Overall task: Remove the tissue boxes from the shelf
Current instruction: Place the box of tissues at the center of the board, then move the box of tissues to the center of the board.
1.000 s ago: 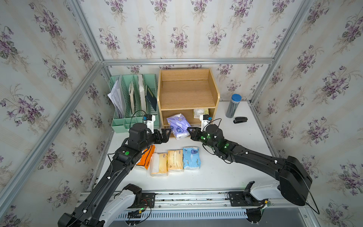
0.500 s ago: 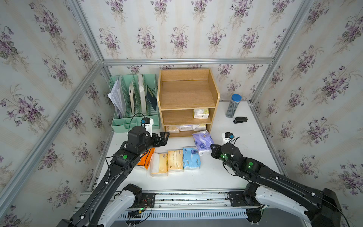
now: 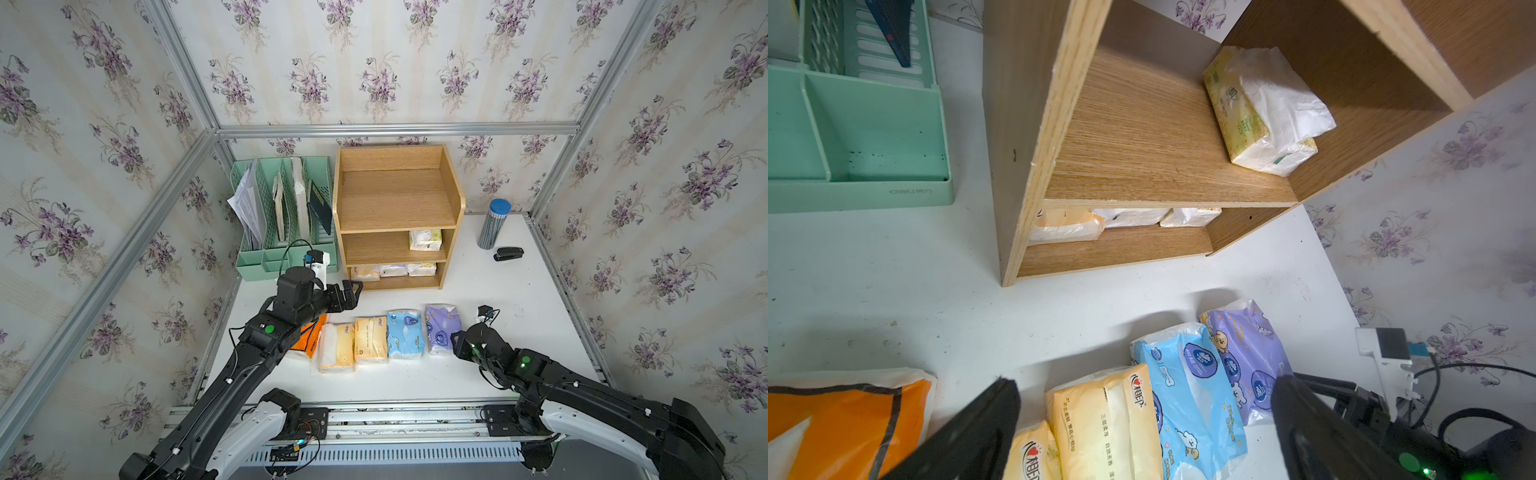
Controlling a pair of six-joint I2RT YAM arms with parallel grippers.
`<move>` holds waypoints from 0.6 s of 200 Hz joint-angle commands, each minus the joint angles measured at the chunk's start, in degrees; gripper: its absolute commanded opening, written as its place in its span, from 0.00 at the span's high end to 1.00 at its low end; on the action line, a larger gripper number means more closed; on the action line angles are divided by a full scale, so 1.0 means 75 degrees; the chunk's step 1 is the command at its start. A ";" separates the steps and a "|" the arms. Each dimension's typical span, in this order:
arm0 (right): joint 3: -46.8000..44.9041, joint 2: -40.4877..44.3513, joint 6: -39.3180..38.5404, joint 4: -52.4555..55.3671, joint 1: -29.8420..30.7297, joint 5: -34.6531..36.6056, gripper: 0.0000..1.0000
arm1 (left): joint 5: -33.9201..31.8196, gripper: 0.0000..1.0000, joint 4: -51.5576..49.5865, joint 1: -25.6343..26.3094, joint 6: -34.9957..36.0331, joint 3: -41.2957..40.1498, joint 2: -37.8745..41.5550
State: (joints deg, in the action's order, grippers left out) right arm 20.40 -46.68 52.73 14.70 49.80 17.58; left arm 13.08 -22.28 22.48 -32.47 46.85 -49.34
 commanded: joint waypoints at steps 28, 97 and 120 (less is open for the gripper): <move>0.0481 0.0583 -0.0962 0.0453 -0.0590 0.0194 0.36 | -0.0448 0.01 -0.0358 -0.0001 0.0040 -0.0018 0.0172; 0.0032 -0.1463 -0.1488 -0.1986 -0.1431 -0.2356 0.42 | -0.0323 0.01 -0.0056 -0.0008 0.0364 -0.0153 -0.0017; 0.0156 -0.1522 -0.1472 -0.2169 -0.1425 -0.2367 0.42 | -0.0309 0.01 0.0070 0.0003 0.0615 -0.0105 -0.0121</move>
State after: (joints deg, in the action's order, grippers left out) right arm 20.58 -57.78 42.98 4.34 39.09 3.31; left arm 10.50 -24.27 22.50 -31.07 45.84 -49.69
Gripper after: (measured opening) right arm 0.574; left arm 0.988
